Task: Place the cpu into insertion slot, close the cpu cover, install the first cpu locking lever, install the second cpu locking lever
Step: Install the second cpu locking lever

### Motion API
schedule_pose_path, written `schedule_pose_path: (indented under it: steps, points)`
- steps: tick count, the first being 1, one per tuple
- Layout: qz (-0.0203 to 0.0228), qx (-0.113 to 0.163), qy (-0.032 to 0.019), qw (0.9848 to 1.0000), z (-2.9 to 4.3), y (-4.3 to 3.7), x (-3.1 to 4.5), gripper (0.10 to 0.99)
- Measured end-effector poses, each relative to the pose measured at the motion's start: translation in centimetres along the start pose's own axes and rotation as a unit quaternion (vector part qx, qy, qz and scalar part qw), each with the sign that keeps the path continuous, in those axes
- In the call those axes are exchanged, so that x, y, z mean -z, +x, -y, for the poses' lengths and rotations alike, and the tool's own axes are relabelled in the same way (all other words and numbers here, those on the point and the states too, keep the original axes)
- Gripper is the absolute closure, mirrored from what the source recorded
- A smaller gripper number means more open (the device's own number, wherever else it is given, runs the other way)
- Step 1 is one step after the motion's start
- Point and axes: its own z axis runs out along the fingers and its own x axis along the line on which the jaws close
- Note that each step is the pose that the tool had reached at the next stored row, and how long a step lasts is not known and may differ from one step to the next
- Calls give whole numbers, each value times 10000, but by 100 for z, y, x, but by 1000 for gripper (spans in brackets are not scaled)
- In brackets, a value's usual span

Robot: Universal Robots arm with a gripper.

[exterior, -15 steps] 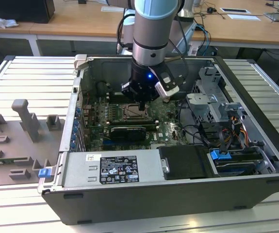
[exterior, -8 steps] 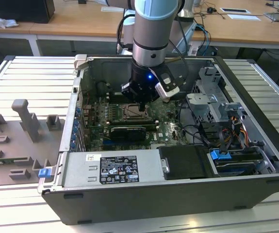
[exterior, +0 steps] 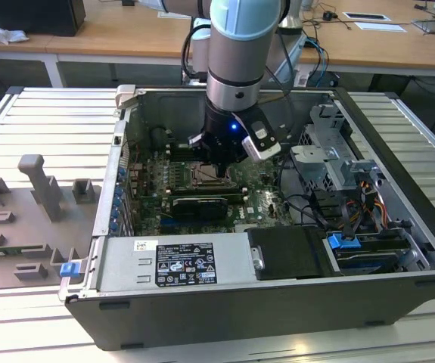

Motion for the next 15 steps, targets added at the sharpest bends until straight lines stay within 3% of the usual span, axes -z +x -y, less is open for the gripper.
schedule_pose_path:
  steps: [2, 3, 4, 11, 15]
  points:
    - [4, 0, -62, 10000, 36, 22, 0, 980]
    - [7, -1, -116, 9999, 65, 47, 2, 980]
    - [8, -1, -134, 9999, 77, 67, 2, 980]
    - [10, 0, -164, 9999, 90, 269, -25, 980]
    - [10, 1, -181, 9998, 100, 322, -123, 980]
